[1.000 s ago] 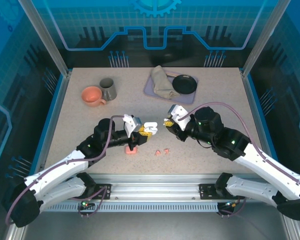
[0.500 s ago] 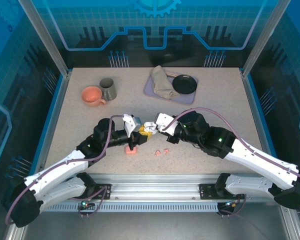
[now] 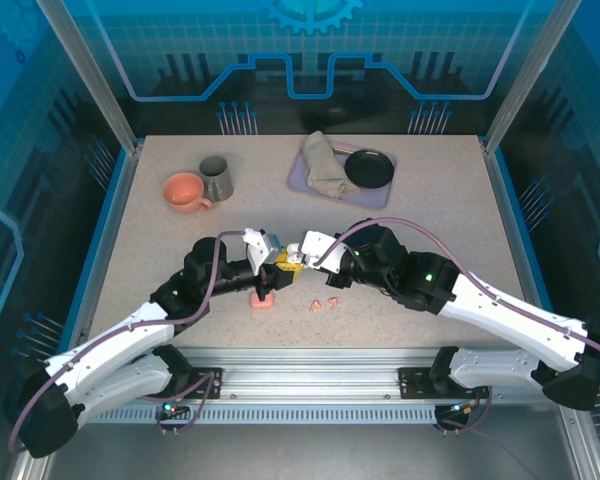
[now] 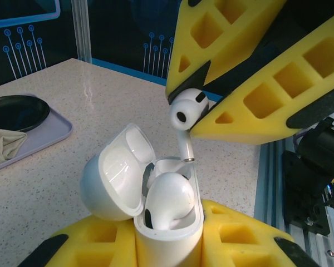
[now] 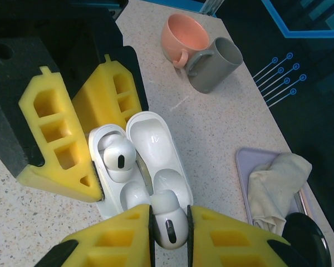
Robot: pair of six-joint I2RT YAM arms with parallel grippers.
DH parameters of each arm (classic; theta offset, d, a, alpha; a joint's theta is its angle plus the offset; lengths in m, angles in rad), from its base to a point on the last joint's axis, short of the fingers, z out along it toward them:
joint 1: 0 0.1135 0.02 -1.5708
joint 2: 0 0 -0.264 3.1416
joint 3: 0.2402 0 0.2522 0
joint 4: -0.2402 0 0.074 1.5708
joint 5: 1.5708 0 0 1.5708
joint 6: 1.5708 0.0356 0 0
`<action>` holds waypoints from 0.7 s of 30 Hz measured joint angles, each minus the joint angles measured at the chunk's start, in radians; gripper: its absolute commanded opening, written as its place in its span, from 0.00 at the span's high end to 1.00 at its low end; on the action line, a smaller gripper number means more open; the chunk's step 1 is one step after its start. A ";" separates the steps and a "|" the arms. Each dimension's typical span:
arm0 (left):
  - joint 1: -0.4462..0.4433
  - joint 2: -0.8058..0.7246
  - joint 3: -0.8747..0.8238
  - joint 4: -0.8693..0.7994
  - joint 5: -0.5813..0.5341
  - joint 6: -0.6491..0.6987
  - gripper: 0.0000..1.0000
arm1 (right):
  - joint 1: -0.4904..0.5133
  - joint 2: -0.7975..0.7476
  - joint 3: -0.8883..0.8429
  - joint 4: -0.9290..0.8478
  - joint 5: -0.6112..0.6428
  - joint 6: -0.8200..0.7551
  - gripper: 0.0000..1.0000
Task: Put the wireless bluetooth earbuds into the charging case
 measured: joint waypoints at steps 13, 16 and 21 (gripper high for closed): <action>0.000 -0.005 0.000 -0.004 0.000 0.004 1.00 | 0.014 0.045 0.009 -0.008 0.042 -0.022 0.79; 0.000 -0.009 0.000 -0.004 0.000 0.005 1.00 | 0.018 0.045 0.012 -0.010 0.039 -0.022 0.79; 0.000 -0.013 0.000 -0.011 0.000 0.006 1.00 | 0.018 0.045 0.014 -0.021 0.017 -0.017 0.79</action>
